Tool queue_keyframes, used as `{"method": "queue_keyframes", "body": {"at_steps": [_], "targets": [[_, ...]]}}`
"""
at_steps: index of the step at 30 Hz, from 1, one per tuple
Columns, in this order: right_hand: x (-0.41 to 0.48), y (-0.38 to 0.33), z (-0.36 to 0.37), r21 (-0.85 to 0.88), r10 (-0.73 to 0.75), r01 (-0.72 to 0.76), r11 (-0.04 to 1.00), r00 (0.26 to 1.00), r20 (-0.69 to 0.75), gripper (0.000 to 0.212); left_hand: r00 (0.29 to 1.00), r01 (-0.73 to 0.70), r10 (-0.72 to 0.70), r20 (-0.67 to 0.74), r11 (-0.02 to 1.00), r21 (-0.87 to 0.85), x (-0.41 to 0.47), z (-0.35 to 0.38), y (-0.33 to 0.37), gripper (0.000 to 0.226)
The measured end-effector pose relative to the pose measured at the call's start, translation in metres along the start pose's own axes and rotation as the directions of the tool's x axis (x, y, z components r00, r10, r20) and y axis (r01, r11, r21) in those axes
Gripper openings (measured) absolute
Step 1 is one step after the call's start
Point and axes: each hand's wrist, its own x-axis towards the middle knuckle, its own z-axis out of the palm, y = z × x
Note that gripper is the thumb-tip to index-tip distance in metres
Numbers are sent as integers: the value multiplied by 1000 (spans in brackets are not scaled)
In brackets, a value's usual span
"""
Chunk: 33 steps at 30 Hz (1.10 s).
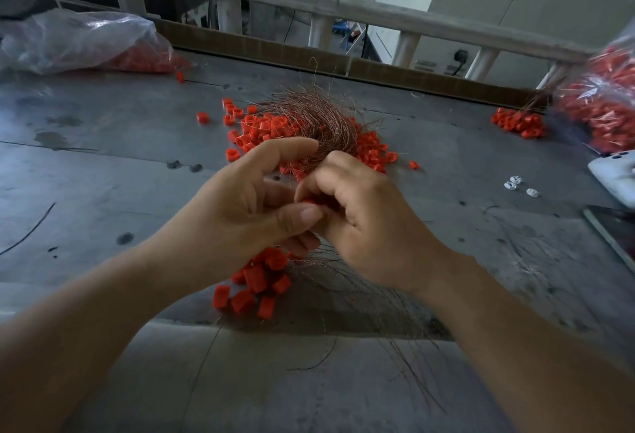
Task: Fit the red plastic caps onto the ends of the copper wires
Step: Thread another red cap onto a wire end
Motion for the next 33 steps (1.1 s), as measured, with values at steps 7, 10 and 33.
{"method": "queue_keyframes", "body": {"at_steps": [7, 10, 33], "targets": [[-1, -2, 3, 50, 27, -26, 998, 999, -38, 1, 1000, 20, -21, -12, 998, -64, -1, 0, 1, 59], [1, -1, 2, 101, 48, -43, 994, 998, -48, 12, 998, 65, -67, -12, 992, -103, 0, -3, 4, 62], [0, 3, -18, 53, 135, -131, 990, 989, -62, 11, 967, 42, -82, -239, 985, -169, 5, -27, 14, 37]]}}
